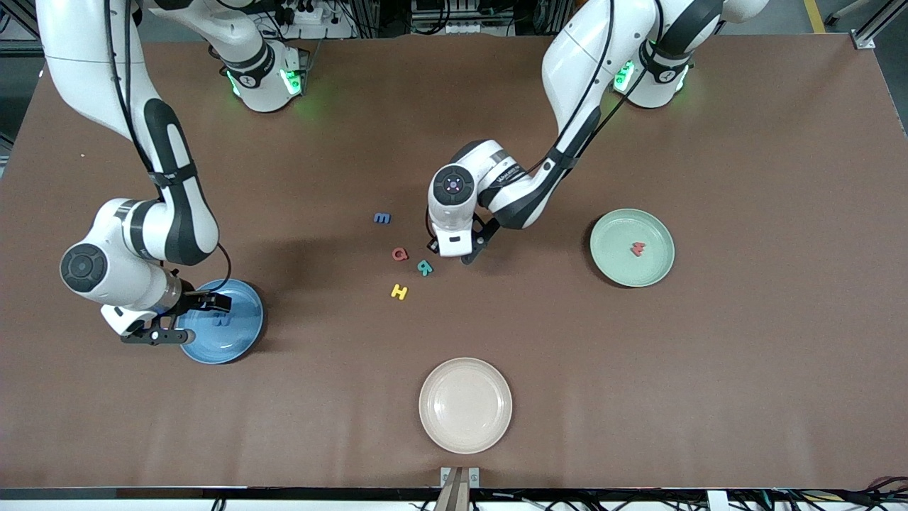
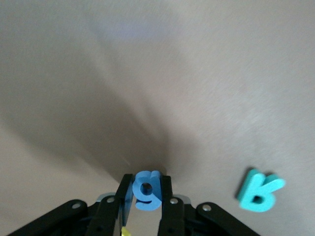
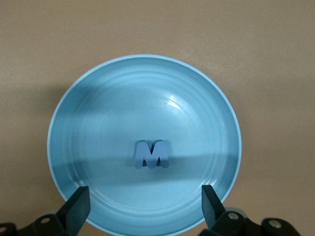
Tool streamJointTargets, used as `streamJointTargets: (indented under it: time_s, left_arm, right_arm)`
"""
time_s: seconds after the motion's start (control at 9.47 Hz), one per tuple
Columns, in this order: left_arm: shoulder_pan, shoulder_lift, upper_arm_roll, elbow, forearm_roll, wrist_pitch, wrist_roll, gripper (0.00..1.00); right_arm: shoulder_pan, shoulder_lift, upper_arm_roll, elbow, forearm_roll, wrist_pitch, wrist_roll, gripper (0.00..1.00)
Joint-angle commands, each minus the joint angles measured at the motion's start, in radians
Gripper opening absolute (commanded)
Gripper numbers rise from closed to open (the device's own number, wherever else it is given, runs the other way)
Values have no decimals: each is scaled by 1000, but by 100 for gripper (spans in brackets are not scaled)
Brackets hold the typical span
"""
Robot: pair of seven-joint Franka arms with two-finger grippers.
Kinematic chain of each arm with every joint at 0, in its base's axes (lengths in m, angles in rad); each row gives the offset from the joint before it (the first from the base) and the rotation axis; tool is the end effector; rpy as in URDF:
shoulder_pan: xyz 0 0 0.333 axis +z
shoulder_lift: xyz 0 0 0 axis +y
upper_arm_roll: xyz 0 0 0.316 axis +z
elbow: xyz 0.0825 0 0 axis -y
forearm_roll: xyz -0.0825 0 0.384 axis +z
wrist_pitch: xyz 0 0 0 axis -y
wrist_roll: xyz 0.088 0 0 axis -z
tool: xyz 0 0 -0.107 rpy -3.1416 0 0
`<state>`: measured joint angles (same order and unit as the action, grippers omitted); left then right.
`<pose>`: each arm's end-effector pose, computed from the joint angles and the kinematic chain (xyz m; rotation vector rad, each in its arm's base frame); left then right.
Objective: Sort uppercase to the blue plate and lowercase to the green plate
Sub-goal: 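Carry the g to the green plate while the right gripper grasps the pink letter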
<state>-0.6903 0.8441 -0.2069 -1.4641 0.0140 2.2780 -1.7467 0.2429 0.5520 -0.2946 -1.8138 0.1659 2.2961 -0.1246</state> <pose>0.4677 -0.5440 0.1840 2.7969 1.3634 -0.2230 0.6461 -0.0167 0.2429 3.1124 -0.0030 -0.0674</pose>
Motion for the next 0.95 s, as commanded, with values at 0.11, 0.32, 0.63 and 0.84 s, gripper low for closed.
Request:
streamJointTargets:
  time_s: [0.11,0.32,0.63,0.84]
  left_arm:
    - [83,-45,-16,53,-43,-98,108,2]
    - [138,-100,-12,79,-158,-143,249,2]
    - [250,-224,6,77,-294,-254,477,2]
    - [310,-307,73,76,-373,-412,673,2]
  right_arm:
    - [30,-14,8,1,-8,-10,68,100]
    - [119,-14,8,1,-8,-21,190,100]
    - [301,-12,9,-1,1,-15,309,100]
    - [428,2,11,-2,29,20,359,100]
